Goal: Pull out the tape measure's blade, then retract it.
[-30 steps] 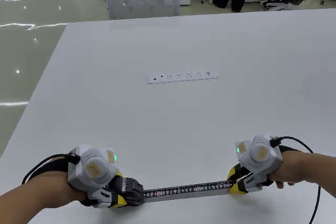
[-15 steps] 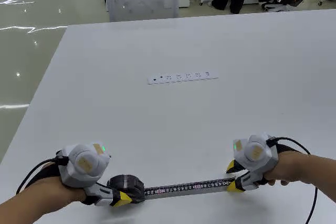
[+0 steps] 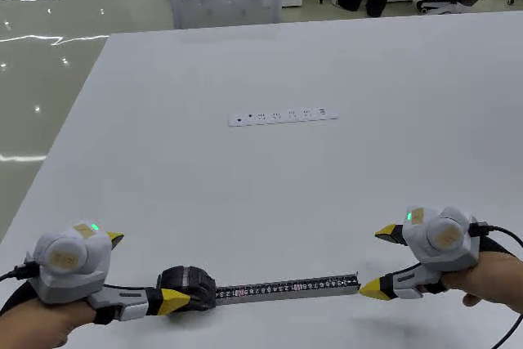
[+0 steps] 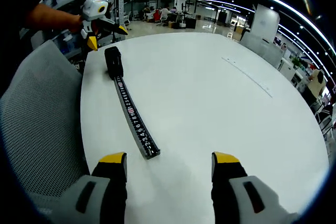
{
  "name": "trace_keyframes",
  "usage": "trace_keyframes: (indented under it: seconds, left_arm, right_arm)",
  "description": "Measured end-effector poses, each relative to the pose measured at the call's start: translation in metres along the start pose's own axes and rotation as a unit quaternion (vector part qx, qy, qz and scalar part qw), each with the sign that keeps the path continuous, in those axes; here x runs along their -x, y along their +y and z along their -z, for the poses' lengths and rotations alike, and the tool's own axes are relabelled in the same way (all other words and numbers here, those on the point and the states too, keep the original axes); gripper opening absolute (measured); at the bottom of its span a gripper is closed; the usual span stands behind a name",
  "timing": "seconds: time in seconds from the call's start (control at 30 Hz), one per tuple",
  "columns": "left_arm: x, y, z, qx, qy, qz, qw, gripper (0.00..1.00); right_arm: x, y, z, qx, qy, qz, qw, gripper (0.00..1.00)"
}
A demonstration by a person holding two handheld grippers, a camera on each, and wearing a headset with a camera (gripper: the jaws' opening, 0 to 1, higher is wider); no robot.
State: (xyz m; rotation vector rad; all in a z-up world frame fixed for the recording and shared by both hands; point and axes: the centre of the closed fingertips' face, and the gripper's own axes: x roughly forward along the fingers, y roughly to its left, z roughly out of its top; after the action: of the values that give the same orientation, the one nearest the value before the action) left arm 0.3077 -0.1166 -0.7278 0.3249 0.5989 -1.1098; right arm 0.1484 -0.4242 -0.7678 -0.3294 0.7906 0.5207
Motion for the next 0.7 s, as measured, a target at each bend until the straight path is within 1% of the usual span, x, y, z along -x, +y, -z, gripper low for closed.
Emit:
trace_keyframes:
  seconds: [0.03,0.1,0.13,0.17,0.2,0.23,0.3,0.33,0.37,0.43,0.5,0.57,0.63,0.67,0.7]
  left_arm:
    - [0.003,-0.001,0.002,0.004,-0.001,0.0,1.0,1.0]
    - [0.01,-0.003,0.003,0.008,-0.007,-0.005,0.9999,1.0]
    - [0.013,-0.004,0.004,0.007,-0.011,-0.006,0.9999,1.0]
    - [0.016,-0.005,0.005,0.008,-0.019,-0.005,0.9998,1.0]
    - [0.018,-0.005,0.007,0.013,-0.022,-0.005,0.9997,1.0]
    - [0.019,-0.005,0.01,0.018,-0.025,-0.004,0.9995,1.0]
    - [0.023,-0.005,0.019,0.024,-0.027,-0.006,0.9993,1.0]
    - [0.024,-0.005,0.024,0.032,-0.024,-0.004,0.9992,1.0]
    - [0.027,-0.006,0.025,0.034,-0.026,-0.004,0.9991,1.0]
    - [0.034,-0.006,0.024,0.034,-0.036,-0.008,0.9987,1.0]
    - [0.04,0.001,0.023,0.044,-0.043,-0.022,0.9979,1.0]
    - [0.043,0.003,0.025,0.053,-0.042,-0.023,0.9974,1.0]
    - [0.046,0.001,0.026,0.063,-0.046,-0.021,0.9968,1.0]
    - [0.047,-0.001,0.026,0.064,-0.048,-0.016,0.9967,1.0]
    - [0.046,-0.003,0.028,0.065,-0.045,-0.015,0.9968,1.0]
  right_arm:
    - [0.005,-0.001,0.002,-0.001,-0.003,0.006,1.0,0.65]
    - [0.016,-0.003,0.006,0.018,-0.011,0.025,0.9995,0.63]
    - [0.02,-0.002,0.008,0.015,-0.012,0.029,0.9994,0.64]
    - [0.026,-0.003,0.01,-0.002,-0.017,0.035,0.9992,0.65]
    - [0.029,-0.001,0.011,-0.013,-0.022,0.036,0.999,0.66]
    - [0.033,0.001,0.013,-0.016,-0.024,0.036,0.9989,0.67]
    - [0.041,0.004,0.015,-0.03,-0.03,0.043,0.9982,0.7]
    - [0.045,0.006,0.015,-0.037,-0.037,0.047,0.9975,0.72]
    - [0.047,0.007,0.015,-0.044,-0.041,0.051,0.9969,0.73]
    - [0.053,0.007,0.017,-0.061,-0.048,0.061,0.9951,0.78]
    - [0.06,0.007,0.016,-0.076,-0.061,0.07,0.9927,0.8]
    - [0.066,0.009,0.017,-0.081,-0.068,0.073,0.9918,0.82]
    - [0.071,0.011,0.022,-0.08,-0.065,0.079,0.9915,0.83]
    - [0.074,0.011,0.025,-0.082,-0.063,0.083,0.9911,0.84]
    - [0.076,0.012,0.026,-0.083,-0.062,0.086,0.991,0.86]
